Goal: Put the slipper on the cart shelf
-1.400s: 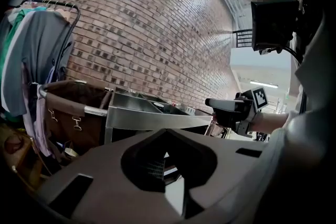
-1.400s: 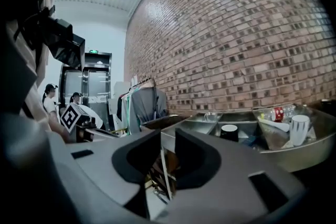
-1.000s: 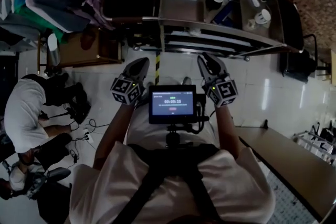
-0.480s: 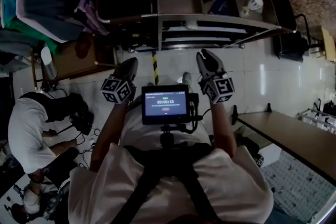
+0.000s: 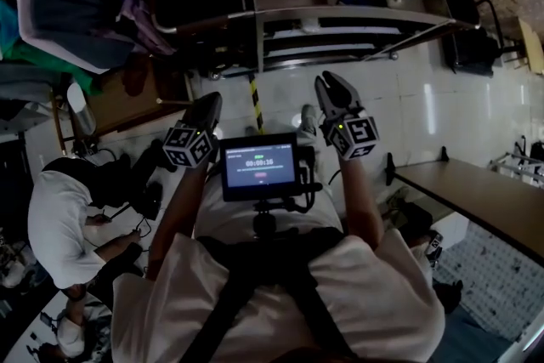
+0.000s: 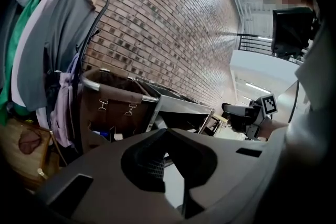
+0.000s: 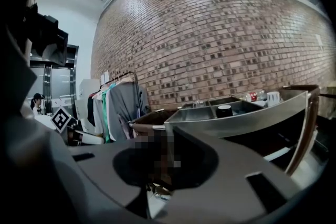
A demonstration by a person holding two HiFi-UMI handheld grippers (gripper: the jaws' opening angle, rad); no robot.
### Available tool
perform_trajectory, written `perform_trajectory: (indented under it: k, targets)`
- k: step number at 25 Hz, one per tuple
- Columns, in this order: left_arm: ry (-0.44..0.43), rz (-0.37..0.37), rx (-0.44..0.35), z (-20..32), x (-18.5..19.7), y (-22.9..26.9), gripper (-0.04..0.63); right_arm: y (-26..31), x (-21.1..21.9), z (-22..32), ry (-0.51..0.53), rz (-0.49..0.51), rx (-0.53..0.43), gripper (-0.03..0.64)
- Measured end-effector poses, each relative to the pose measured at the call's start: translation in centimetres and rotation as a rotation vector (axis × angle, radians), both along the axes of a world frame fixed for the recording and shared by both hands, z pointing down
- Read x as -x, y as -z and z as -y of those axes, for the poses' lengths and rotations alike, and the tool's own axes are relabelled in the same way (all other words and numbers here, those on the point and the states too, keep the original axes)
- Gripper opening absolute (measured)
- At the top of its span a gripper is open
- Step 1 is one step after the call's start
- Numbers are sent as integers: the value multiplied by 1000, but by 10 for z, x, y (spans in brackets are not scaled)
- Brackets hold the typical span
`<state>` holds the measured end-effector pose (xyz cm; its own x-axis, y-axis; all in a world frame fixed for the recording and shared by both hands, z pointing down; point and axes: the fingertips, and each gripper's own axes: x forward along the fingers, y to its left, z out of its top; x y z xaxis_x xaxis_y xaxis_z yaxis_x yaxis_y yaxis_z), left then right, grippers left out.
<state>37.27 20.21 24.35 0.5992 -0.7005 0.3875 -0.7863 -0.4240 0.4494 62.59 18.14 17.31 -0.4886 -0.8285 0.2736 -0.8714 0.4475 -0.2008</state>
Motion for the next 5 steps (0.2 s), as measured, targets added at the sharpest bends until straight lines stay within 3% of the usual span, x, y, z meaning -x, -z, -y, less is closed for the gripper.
perform_trajectory:
  k: [5]
  targets:
    - [-16, 9, 16, 9, -43, -11, 0, -14, -39, 14, -5, -9, 22, 84]
